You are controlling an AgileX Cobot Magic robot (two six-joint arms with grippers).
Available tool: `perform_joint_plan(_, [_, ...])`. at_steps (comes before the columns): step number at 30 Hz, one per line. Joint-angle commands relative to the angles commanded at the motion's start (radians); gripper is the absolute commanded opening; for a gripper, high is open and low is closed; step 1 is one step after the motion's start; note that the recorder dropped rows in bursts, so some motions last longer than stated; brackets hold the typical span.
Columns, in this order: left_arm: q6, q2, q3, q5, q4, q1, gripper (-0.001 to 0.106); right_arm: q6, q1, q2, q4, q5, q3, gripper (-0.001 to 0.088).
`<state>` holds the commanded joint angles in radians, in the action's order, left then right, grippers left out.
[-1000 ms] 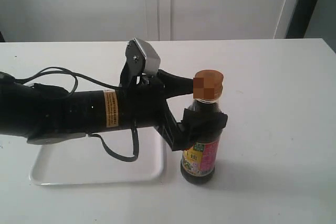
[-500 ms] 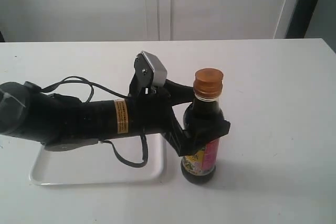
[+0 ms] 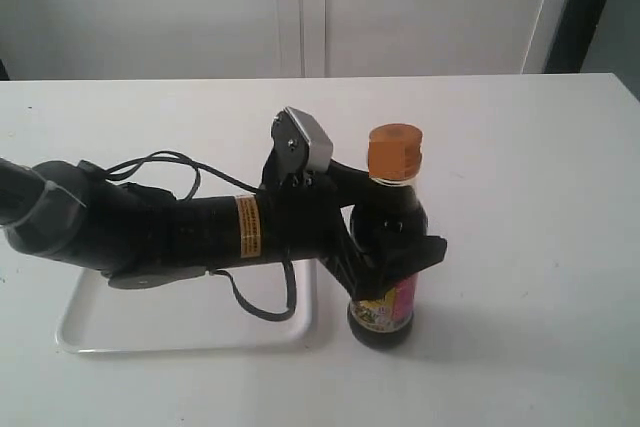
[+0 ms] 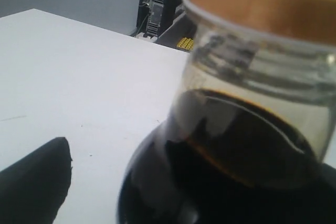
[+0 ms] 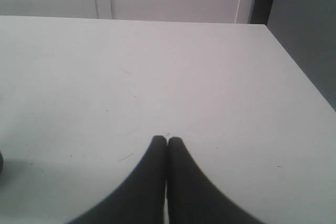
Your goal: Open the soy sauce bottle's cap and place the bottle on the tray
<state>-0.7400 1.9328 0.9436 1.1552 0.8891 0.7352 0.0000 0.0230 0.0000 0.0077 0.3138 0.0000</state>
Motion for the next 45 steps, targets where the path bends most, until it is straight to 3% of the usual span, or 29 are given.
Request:
perform_joint_plan(4, [0.009, 0.000, 0.000, -0.005, 0.000, 0.014, 0.095, 0.000, 0.000, 0.000, 0.000, 0.000, 0.000, 0.0000])
perform_joint_plan(8, [0.018, 0.000, 0.000, -0.020, 0.000, 0.014, 0.076, 0.000, 0.000, 0.000, -0.002, 0.000, 0.000, 0.0000])
perform_joint_plan(18, [0.037, 0.000, 0.000, -0.050, 0.010, 0.014, 0.001, 0.000, 0.000, 0.000, -0.002, 0.000, 0.000, 0.0000])
perform_joint_plan(29, [0.067, 0.000, 0.000, -0.050, 0.103, 0.014, 0.000, 0.000, 0.000, 0.000, -0.002, -0.025, 0.000, 0.0000])
perform_joint_plan(32, [0.091, 0.000, 0.000, -0.050, 0.121, 0.014, 0.000, 0.030, 0.000, 0.000, 0.033, -0.126, 0.000, 0.0000])
perform_joint_plan(33, [0.091, 0.000, 0.000, -0.050, 0.121, 0.014, 0.000, 0.100, 0.000, 0.000, 0.084, -0.212, 0.000, 0.0000])
perform_joint_plan(37, [0.091, 0.000, 0.000, -0.046, 0.122, 0.014, 0.000, 0.255, 0.000, 0.000, 0.094, -0.437, 0.000, 0.0000])
perform_joint_plan(39, [0.091, 0.000, 0.000, -0.046, 0.122, 0.014, 0.000, 0.327, 0.000, 0.000, 0.094, -0.485, 0.000, 0.0000])
perform_joint_plan(45, [0.091, 0.000, 0.000, -0.041, 0.122, 0.014, 0.000, 0.329, 0.000, 0.000, 0.091, -0.450, -0.036, 0.0000])
